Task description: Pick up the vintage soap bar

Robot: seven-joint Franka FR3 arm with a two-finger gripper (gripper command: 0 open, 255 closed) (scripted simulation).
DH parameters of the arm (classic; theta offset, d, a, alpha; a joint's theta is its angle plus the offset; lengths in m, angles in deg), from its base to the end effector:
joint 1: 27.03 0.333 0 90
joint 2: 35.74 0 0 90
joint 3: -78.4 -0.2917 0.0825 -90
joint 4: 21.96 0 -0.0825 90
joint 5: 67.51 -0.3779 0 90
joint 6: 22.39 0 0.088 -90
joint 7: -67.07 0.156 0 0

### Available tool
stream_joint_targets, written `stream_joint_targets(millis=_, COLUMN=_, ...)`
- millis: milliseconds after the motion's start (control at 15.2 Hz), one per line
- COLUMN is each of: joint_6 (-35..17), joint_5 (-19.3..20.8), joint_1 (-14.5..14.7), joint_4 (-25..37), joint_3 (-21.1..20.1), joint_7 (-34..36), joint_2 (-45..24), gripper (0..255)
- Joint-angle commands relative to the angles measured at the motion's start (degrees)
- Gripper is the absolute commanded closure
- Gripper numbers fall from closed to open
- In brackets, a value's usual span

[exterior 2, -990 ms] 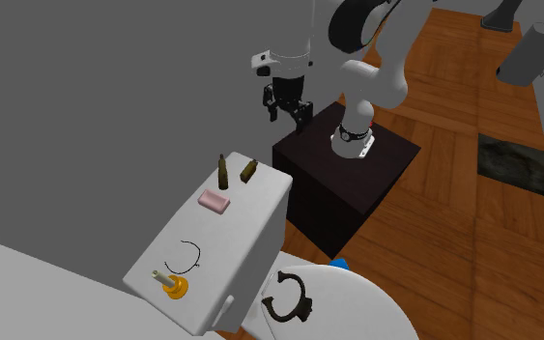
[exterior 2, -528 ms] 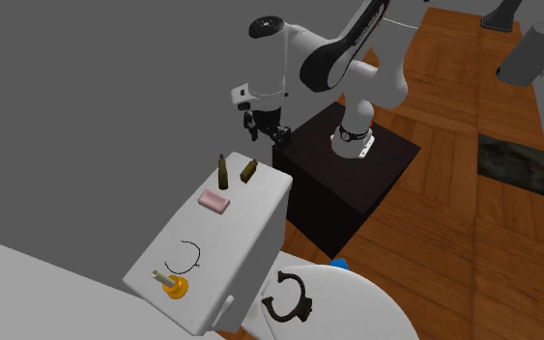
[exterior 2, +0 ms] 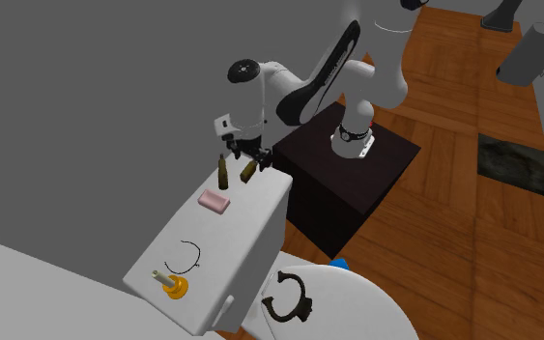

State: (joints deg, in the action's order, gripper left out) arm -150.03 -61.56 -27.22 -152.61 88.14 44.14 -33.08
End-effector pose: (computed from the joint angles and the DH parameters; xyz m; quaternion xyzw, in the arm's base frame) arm 0.4960 -0.0939 0.3040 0.9888 0.1448 -0.0136 0.0346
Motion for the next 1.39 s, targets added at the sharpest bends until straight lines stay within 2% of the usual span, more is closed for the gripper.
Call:
stream_joint_targets(millis=0, joint_6=-1.7, joint_5=0.1, joint_1=-0.1, joint_4=-0.3, joint_3=0.1, joint_7=-0.3, joint_2=-1.4, gripper=0)
stream_joint_targets(millis=330, joint_6=-6.0, joint_5=-0.2, joint_1=-0.1, joint_4=-2.0, joint_3=0.2, joint_7=-0.2, joint_2=-4.1, gripper=0)
stream_joint_targets(millis=462, joint_6=-6.0, joint_5=-0.2, joint_1=-0.1, joint_4=-2.0, joint_3=0.1, joint_7=-0.2, joint_2=-4.1, gripper=0)
stream_joint_targets(millis=528, joint_6=-6.0, joint_5=-0.2, joint_1=-0.1, joint_4=-2.0, joint_3=0.1, joint_7=-0.2, joint_2=-4.0, gripper=255)
stream_joint_targets(millis=1122, joint_6=-6.0, joint_5=-0.2, joint_1=-0.1, joint_4=-2.0, joint_3=0.1, joint_7=-0.2, joint_2=-4.1, gripper=255)
stream_joint_targets(millis=1320, joint_6=-3.7, joint_5=0.0, joint_1=-0.1, joint_4=-1.2, joint_3=0.1, joint_7=-0.2, joint_2=-2.6, gripper=255)
